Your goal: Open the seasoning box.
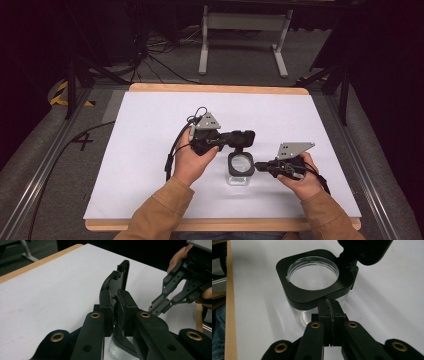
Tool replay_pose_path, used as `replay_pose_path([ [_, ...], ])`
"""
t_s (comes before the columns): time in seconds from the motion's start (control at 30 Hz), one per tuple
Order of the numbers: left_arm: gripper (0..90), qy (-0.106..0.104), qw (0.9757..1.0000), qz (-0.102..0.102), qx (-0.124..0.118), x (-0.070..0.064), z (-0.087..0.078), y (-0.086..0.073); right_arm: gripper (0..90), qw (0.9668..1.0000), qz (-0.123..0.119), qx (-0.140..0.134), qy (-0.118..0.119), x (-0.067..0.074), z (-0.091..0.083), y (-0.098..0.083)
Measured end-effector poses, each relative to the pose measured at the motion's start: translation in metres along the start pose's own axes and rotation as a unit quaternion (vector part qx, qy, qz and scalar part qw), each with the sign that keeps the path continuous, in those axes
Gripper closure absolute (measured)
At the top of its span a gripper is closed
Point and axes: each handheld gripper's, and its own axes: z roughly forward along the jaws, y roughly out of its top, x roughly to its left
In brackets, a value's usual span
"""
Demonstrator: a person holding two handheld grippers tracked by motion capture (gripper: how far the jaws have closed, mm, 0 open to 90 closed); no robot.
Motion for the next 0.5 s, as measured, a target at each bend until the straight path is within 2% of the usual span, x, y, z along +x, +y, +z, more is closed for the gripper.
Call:
replay_pose_path([
  [0.2,82.3,-0.014,0.9998,-0.011,-0.014,0.001,0.003,0.000,90.0,0.9999,-0.011,0.008,-0.006,0.006,0.002,0.000],
  [0.23,82.2,-0.012,0.9999,-0.009,-0.007,0.000,0.002,0.001,90.0,0.9999,-0.010,0.004,-0.005,0.006,0.001,0.000],
  [0.37,81.6,-0.012,0.9997,-0.010,-0.017,0.000,0.002,0.002,90.0,0.9998,-0.010,-0.014,-0.010,0.010,-0.008,0.003],
  [0.5,81.4,-0.016,0.9996,-0.010,-0.021,-0.001,0.004,0.003,90.0,0.9986,-0.007,-0.052,0.008,0.017,-0.013,0.009],
])
